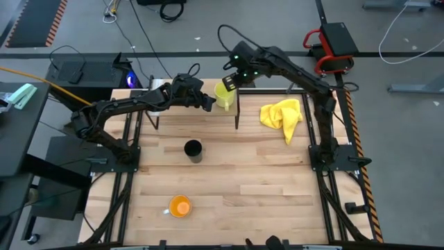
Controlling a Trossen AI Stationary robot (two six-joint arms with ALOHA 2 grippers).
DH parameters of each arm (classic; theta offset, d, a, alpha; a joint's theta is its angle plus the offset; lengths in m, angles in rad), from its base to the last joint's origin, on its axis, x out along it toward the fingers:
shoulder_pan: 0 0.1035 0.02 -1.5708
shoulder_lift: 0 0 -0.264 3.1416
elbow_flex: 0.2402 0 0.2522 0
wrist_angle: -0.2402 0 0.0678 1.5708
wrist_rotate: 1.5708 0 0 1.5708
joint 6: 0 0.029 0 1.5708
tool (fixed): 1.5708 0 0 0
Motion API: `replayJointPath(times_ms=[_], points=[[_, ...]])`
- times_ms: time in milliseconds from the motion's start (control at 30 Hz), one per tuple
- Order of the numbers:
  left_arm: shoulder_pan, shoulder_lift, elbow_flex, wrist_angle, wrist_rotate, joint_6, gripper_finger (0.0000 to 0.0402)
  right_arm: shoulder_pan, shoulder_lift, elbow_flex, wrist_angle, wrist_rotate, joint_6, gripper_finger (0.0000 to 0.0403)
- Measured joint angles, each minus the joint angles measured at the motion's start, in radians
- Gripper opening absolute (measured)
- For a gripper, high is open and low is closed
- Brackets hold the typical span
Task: Stack small to large cups/mugs on shelf
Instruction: Put the yellow mug on the shelf
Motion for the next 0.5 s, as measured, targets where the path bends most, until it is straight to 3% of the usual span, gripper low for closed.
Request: replayJointPath(times_ms=[267,500], points=[[0.000,0.000,0.000,0.000,0.000,-0.001,0.0039,0.029,-0.094,-0.003,-0.087,0.097,-0.064,0.0102],[0.000,0.000,0.000,0.000,0.000,-0.002,0.0030,0.043,-0.166,-0.209,-0.031,0.128,-0.157,0.0011]])
